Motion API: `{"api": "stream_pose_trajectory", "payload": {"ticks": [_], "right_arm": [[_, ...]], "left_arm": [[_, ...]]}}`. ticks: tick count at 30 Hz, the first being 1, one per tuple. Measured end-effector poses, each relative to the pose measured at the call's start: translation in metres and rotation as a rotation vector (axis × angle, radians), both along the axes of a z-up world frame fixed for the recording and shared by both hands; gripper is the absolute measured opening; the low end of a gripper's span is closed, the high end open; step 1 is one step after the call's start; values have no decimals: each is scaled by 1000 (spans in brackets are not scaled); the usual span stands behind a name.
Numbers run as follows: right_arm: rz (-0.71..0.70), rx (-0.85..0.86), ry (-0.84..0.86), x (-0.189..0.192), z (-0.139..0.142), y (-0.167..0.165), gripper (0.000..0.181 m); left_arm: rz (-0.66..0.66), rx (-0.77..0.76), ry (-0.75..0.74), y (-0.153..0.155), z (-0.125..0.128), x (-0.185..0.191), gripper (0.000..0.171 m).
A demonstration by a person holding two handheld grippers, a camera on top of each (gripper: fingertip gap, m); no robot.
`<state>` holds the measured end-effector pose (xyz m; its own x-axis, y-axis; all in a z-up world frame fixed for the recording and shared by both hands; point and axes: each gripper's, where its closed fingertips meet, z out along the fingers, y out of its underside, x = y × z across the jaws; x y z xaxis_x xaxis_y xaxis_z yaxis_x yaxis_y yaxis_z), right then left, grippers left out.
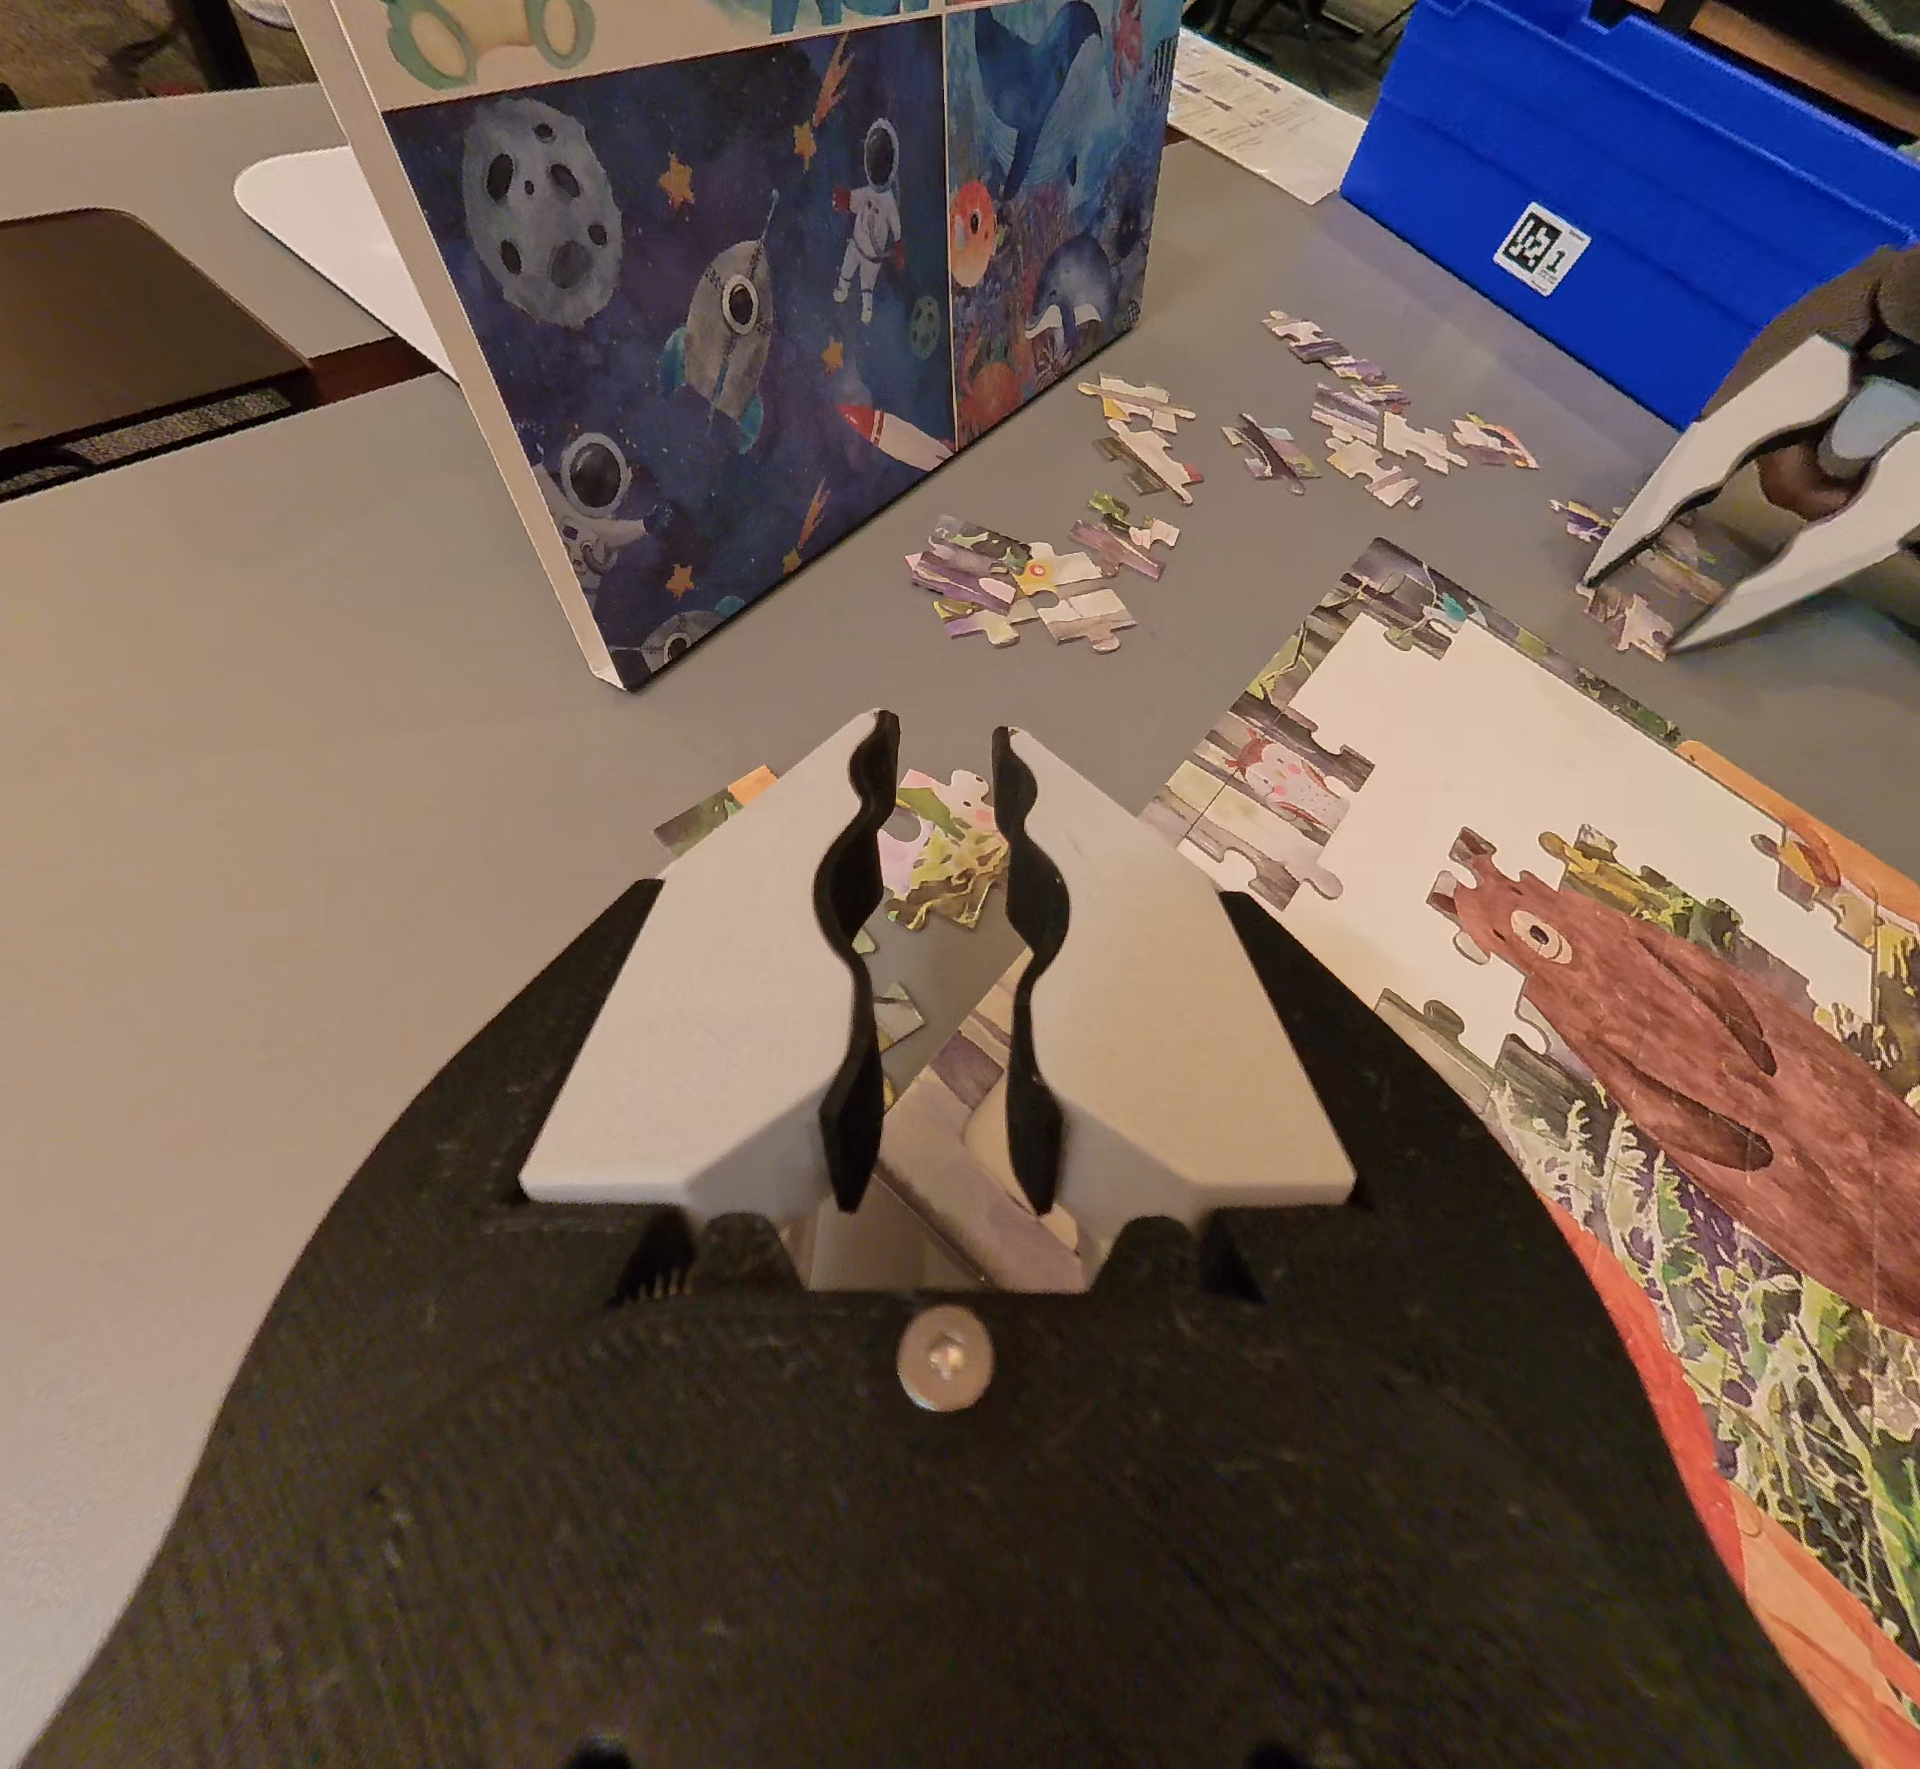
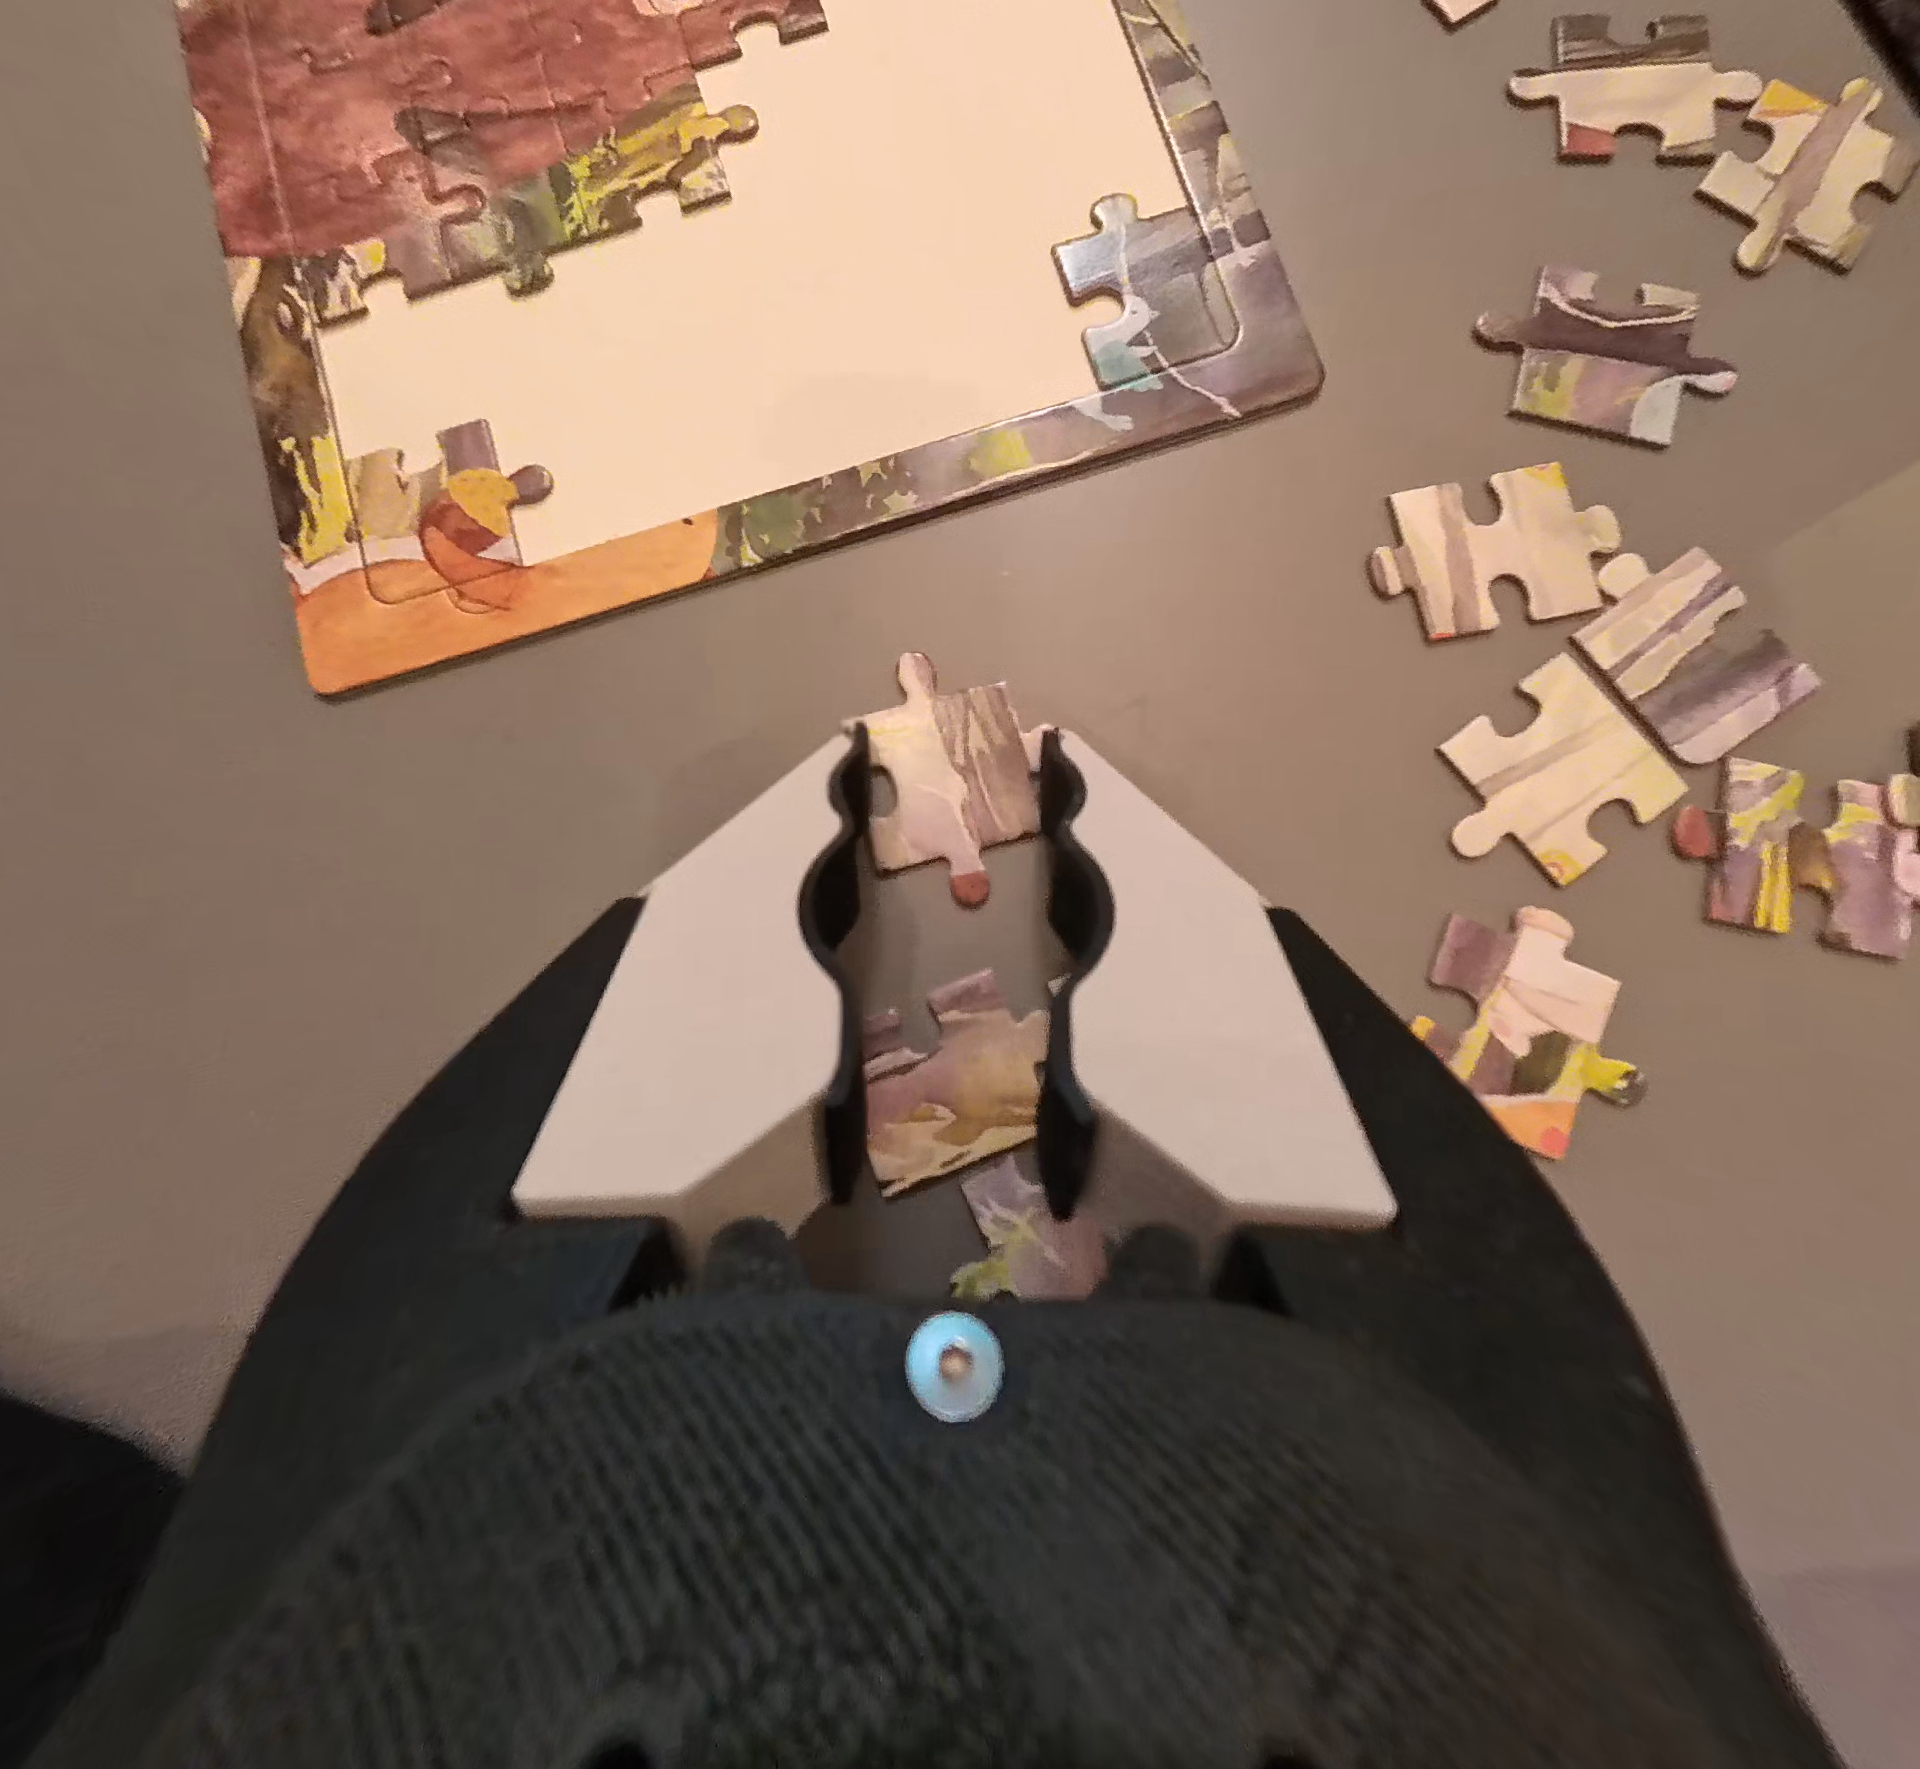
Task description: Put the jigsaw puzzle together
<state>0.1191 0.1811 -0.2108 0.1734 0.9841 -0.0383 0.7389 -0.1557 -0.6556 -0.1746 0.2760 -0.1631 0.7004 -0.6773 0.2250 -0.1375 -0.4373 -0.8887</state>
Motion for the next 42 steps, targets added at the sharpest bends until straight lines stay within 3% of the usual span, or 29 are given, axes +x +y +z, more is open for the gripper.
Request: {"api": "stream_pose_trajectory", "payload": {"ticks": [8,24,34,37,39,42], "right_arm": [[-23,3,2,2,-1,6,6],[-142,18,-33,23,-3,26,3],[63,-251,65,9,-1,-28,0],[65,-206,83,3,4,-24,0],[48,-145,104,1,9,-17,6],[32,-87,115,-2,11,-10,31]], "left_arm": [[1,1,1,0,0,0,15],[0,-1,0,0,0,0,15],[0,-1,0,0,0,0,15],[0,0,0,0,0,0,15],[-1,-2,0,0,0,0,15],[-1,-1,0,0,0,0,15]]}}
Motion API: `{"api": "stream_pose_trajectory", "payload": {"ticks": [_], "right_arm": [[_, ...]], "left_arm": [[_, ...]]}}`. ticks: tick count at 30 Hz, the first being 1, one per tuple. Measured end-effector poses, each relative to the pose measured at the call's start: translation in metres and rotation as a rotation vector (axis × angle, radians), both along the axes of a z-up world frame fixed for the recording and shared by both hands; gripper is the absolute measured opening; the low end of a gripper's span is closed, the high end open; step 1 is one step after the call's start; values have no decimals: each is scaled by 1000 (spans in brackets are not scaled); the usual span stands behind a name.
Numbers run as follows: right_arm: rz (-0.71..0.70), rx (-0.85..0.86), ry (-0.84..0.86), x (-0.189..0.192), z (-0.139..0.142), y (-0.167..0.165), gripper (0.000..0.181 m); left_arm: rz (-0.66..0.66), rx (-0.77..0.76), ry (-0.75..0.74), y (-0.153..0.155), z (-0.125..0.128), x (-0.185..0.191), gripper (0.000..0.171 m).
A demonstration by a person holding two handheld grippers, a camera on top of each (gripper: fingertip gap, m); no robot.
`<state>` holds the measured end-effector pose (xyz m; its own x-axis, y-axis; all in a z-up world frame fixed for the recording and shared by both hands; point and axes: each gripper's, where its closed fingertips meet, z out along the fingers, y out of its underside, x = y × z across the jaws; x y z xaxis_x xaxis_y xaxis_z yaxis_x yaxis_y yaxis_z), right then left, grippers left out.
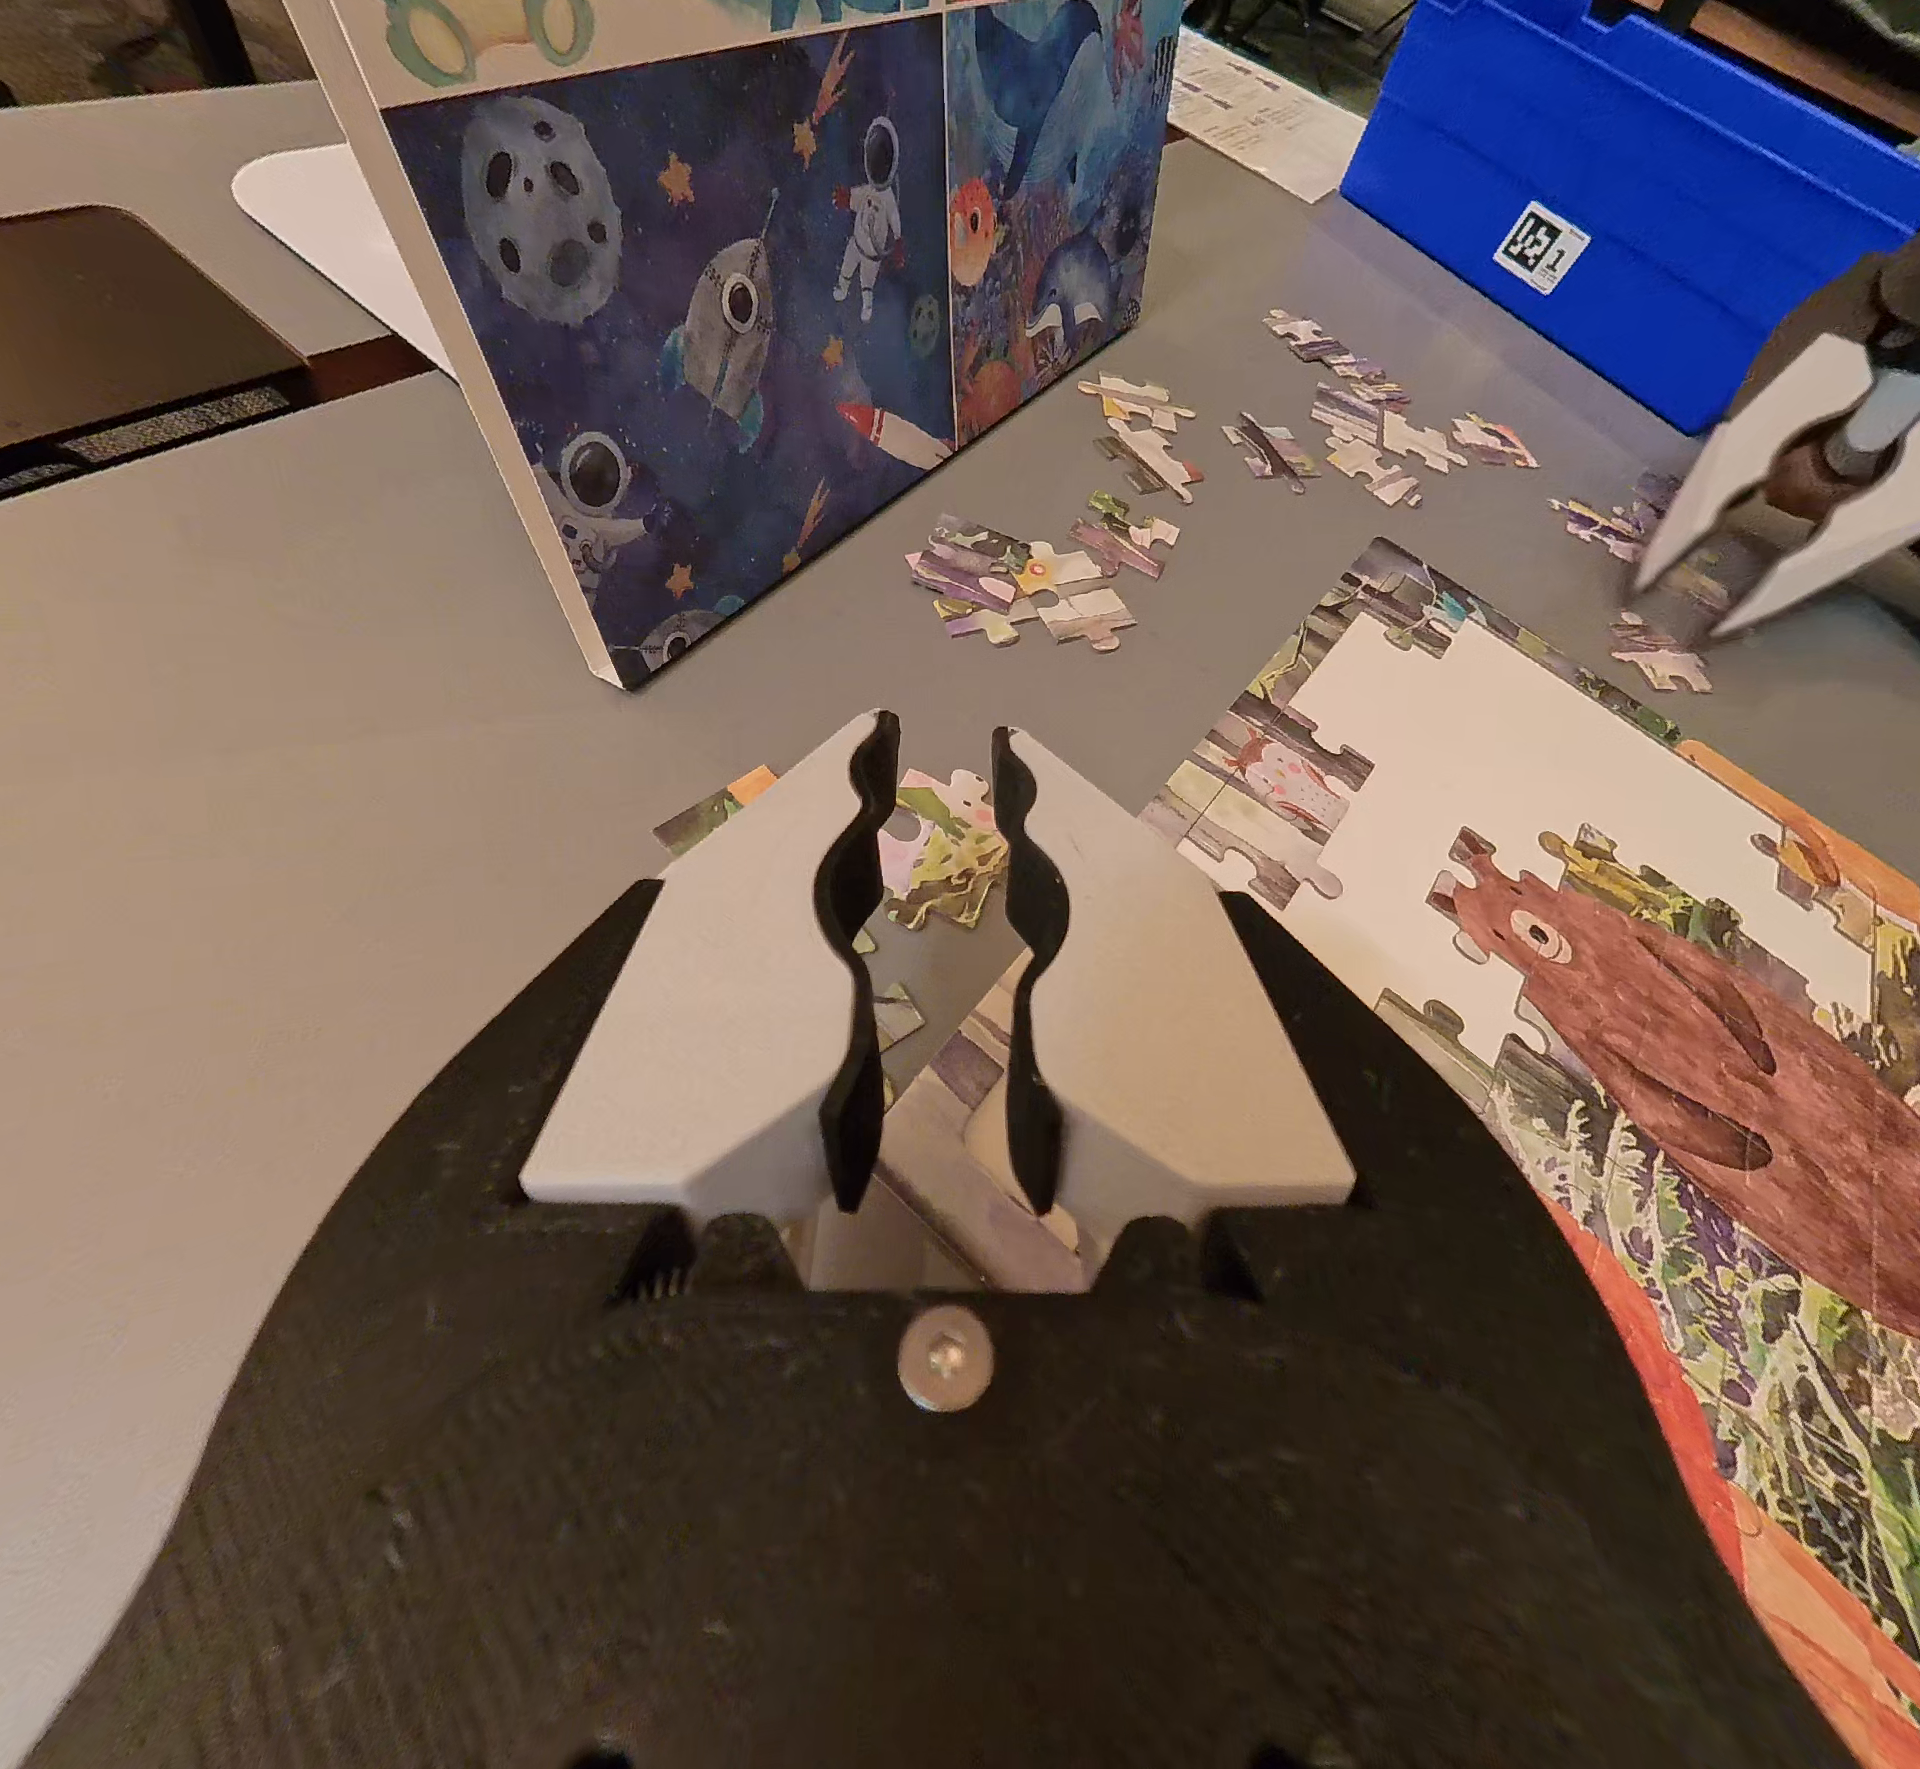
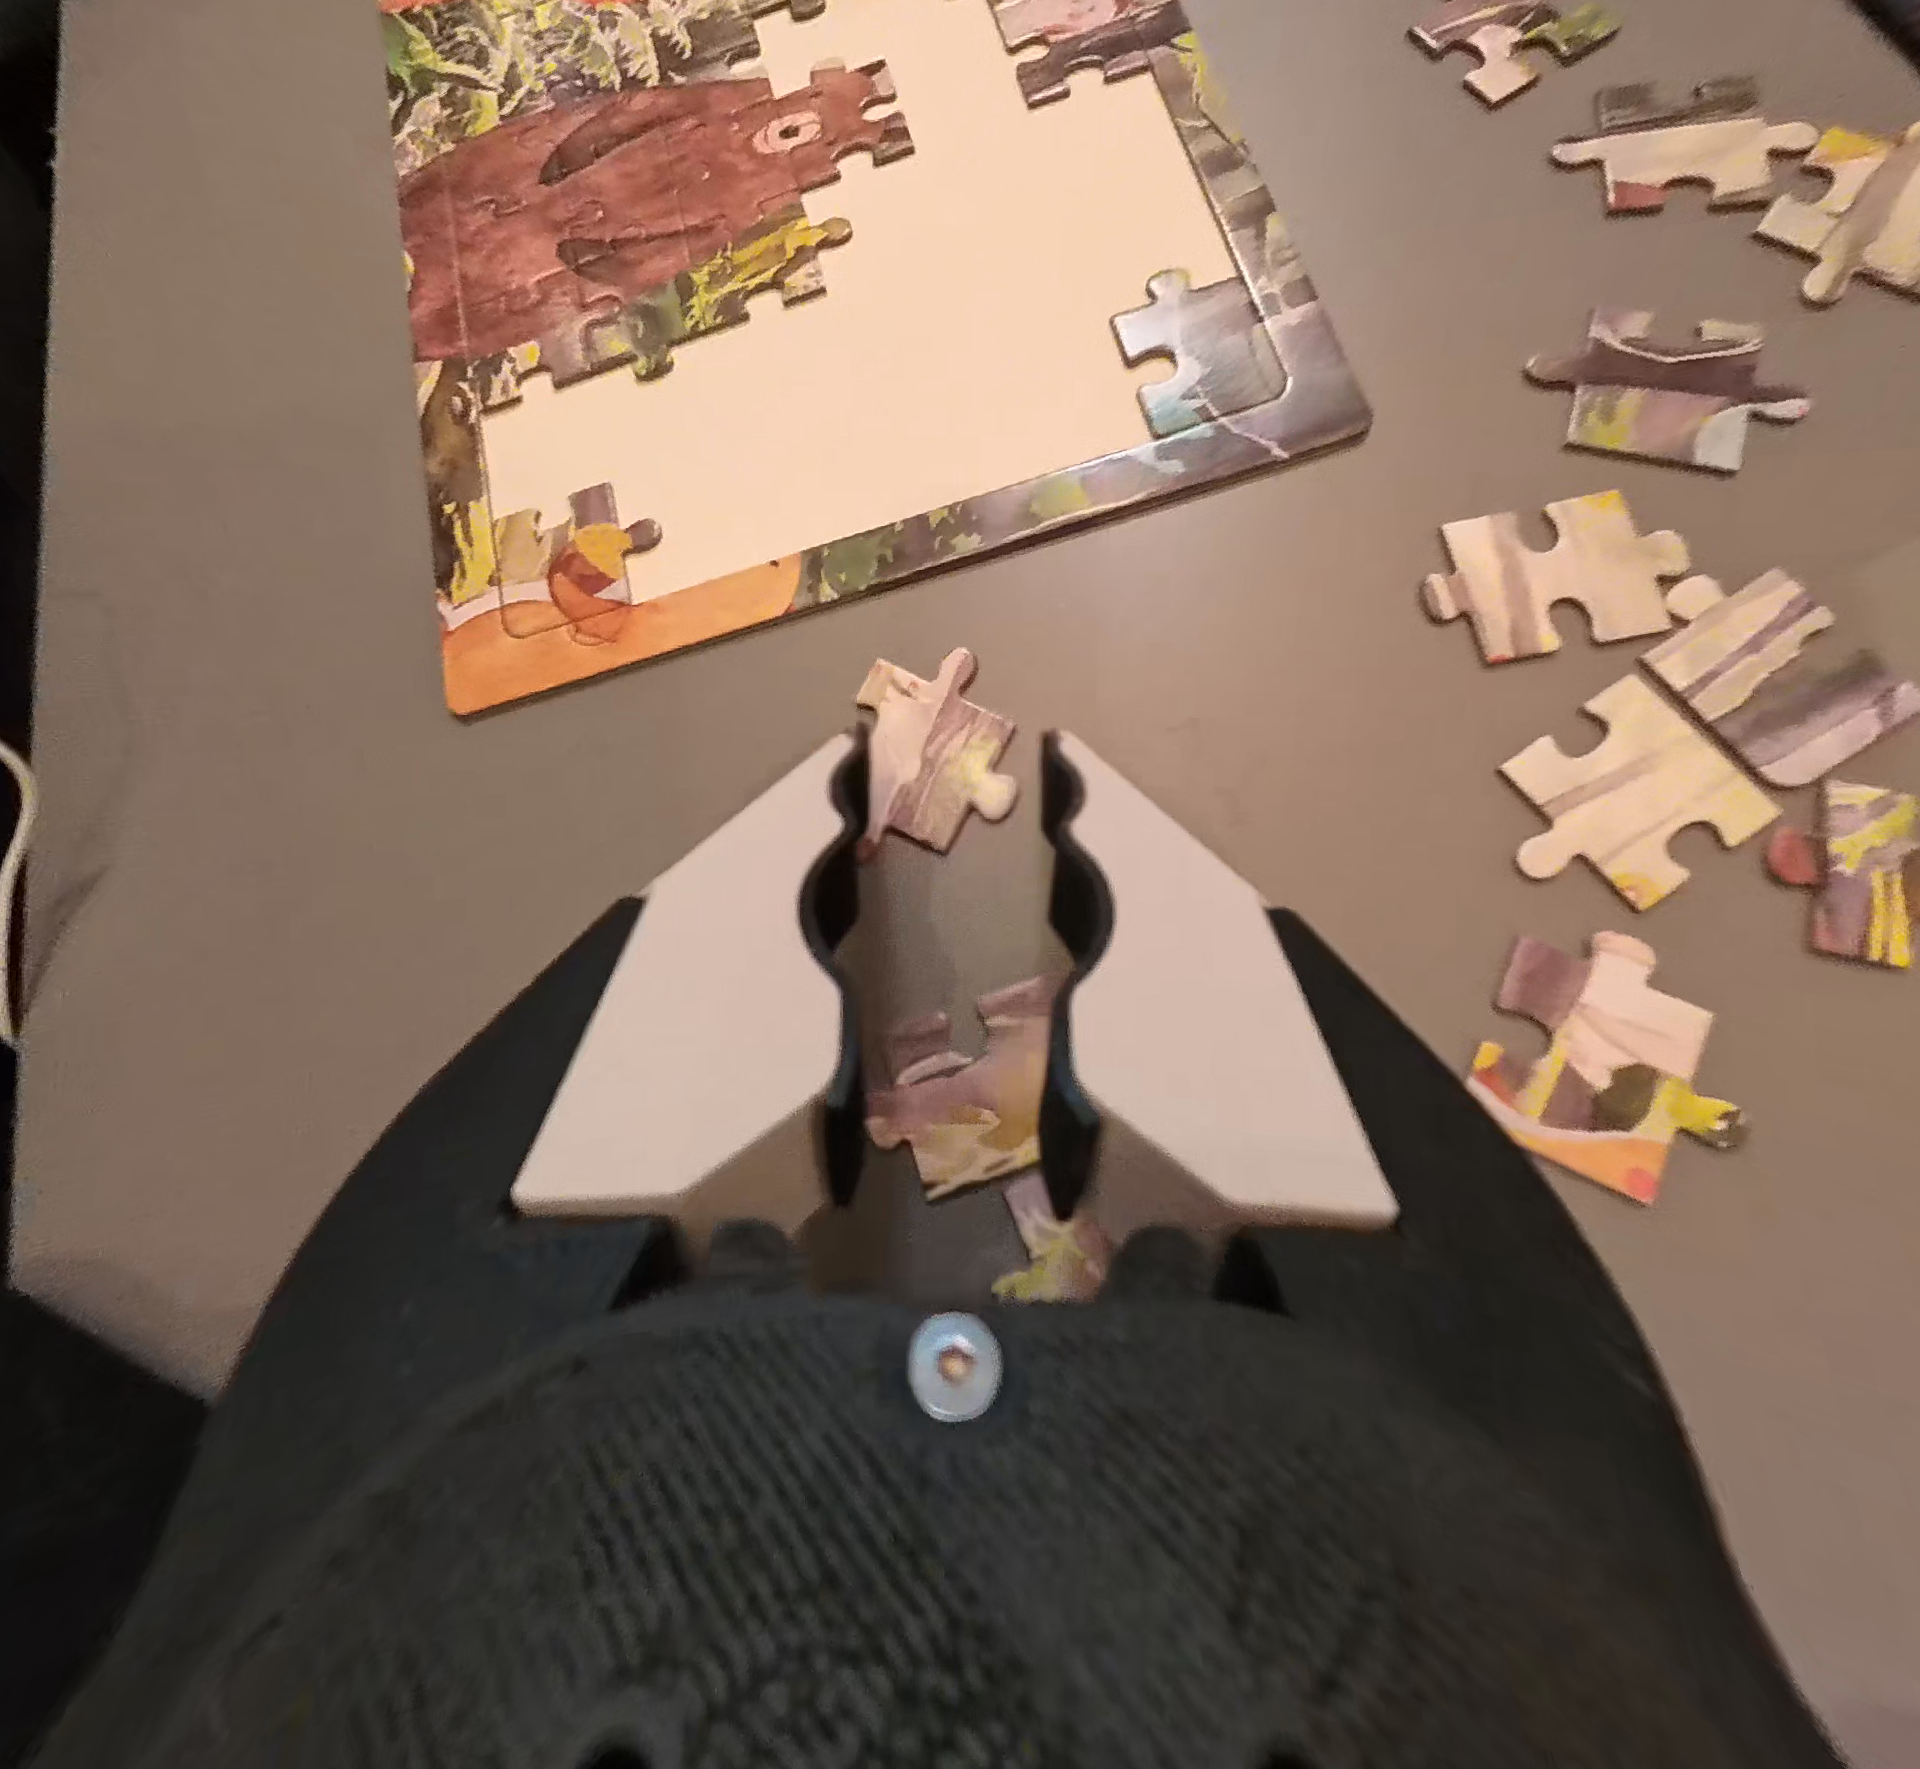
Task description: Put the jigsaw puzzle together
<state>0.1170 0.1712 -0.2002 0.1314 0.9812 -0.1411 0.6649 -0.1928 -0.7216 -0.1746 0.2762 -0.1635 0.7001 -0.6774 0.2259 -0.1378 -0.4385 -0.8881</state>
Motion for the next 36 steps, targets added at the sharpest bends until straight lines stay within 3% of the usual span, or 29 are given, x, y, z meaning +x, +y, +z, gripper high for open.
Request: {"api": "stream_pose_trajectory", "payload": {"ticks": [2,7,13,18,22,26,32,36], "right_arm": [[3,-6,-18,-2,-4,-1,39],[16,-115,-24,3,-8,-11,26],[41,-327,34,5,-3,-25,27],[14,-61,102,-4,15,-8,39],[-11,136,67,-5,11,0,49],[11,76,-2,-2,-9,-8,50],[59,-24,17,3,-9,-25,29],[65,-55,35,3,-7,-27,33]], "left_arm": [[-1,-1,1,0,0,0,15],[1,3,4,0,0,0,15],[1,3,0,0,1,0,15],[1,1,-4,0,1,0,15],[2,0,-8,0,1,-1,15],[3,0,-13,0,1,-1,16],[2,1,2,0,0,0,16],[1,0,3,0,0,0,16]]}}
